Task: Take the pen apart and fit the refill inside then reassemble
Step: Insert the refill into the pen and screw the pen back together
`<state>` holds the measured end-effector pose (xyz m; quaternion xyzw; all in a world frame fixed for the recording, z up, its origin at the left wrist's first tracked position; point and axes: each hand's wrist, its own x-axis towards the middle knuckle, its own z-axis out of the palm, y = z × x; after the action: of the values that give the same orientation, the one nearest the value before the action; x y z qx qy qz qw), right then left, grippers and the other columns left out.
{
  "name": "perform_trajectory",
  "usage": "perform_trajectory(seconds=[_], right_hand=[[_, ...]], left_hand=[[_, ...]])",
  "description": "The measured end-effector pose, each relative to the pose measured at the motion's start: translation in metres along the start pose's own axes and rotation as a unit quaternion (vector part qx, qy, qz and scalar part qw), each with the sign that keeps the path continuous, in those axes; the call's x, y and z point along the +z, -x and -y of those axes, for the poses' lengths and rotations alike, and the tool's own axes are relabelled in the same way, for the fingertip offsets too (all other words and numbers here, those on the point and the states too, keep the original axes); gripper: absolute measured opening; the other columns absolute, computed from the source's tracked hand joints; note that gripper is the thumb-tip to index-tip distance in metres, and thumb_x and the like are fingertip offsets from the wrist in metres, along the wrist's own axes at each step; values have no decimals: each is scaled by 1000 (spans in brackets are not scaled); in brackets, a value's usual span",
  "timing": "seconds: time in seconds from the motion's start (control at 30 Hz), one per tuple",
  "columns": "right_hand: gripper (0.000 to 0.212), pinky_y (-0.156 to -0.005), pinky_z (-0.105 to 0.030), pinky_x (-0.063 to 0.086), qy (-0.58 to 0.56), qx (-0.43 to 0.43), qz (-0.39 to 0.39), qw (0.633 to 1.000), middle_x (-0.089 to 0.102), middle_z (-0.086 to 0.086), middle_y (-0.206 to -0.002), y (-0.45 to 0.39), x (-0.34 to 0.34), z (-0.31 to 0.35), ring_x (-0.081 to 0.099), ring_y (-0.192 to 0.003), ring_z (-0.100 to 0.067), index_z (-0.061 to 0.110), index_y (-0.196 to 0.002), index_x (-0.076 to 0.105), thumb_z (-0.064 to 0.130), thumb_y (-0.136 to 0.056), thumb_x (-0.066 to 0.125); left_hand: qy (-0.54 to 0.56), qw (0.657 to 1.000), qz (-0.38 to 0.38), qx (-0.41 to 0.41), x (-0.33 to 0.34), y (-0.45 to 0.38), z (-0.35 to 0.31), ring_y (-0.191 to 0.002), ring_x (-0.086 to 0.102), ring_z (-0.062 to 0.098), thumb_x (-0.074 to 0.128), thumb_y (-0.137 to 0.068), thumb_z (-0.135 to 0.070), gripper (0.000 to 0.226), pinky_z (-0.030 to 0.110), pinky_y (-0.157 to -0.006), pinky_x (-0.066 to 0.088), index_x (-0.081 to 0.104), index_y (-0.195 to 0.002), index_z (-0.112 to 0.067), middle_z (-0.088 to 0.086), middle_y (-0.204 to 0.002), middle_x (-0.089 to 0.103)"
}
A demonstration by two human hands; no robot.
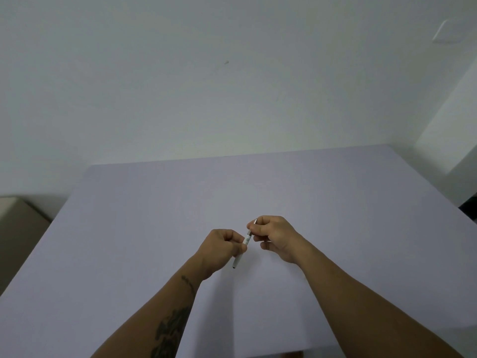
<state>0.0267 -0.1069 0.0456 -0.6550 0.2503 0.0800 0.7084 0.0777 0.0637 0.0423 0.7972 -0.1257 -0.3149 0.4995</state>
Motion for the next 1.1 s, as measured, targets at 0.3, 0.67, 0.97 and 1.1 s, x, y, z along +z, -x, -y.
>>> perform_trajectory(seconds=[0.3,0.67,0.97,1.1], right_hand=[[24,-63,-29,48,64,-27,-37,997,72,-1,-79,-2,3,-1,60,-70,-14,14,-70,57,19,-84,75],[8,-63,-27,48,-1,-2,-10,1000,70,1,-77,4,-3,3,59,-71,-14,6,-89,72,15,-89,71],[21,-60,-27,47,38,-29,-56,997,68,-5,-79,0,-1,-3,56,-71,-17,12,-67,64,16,-86,72],[22,-57,-25,48,50,-32,-76,995,69,-6,-80,0,2,-5,56,-67,-15,13,-66,62,18,-85,72]], left_hand=[[-18,1000,6,0,2,0,0,-73,58,15,68,-85,-10,11,24,-66,44,72,-77,-16,2,-76,66],[-11,1000,9,1,2,0,-5,-74,57,16,68,-86,-11,8,23,-65,44,71,-79,-14,5,-79,66],[-11,1000,-10,-1,9,3,-4,-72,55,17,69,-85,-10,11,25,-66,44,71,-76,-15,5,-76,65],[-10,1000,-23,-1,12,3,-3,-71,56,16,71,-83,-10,11,27,-69,48,70,-74,-16,4,-73,64]])
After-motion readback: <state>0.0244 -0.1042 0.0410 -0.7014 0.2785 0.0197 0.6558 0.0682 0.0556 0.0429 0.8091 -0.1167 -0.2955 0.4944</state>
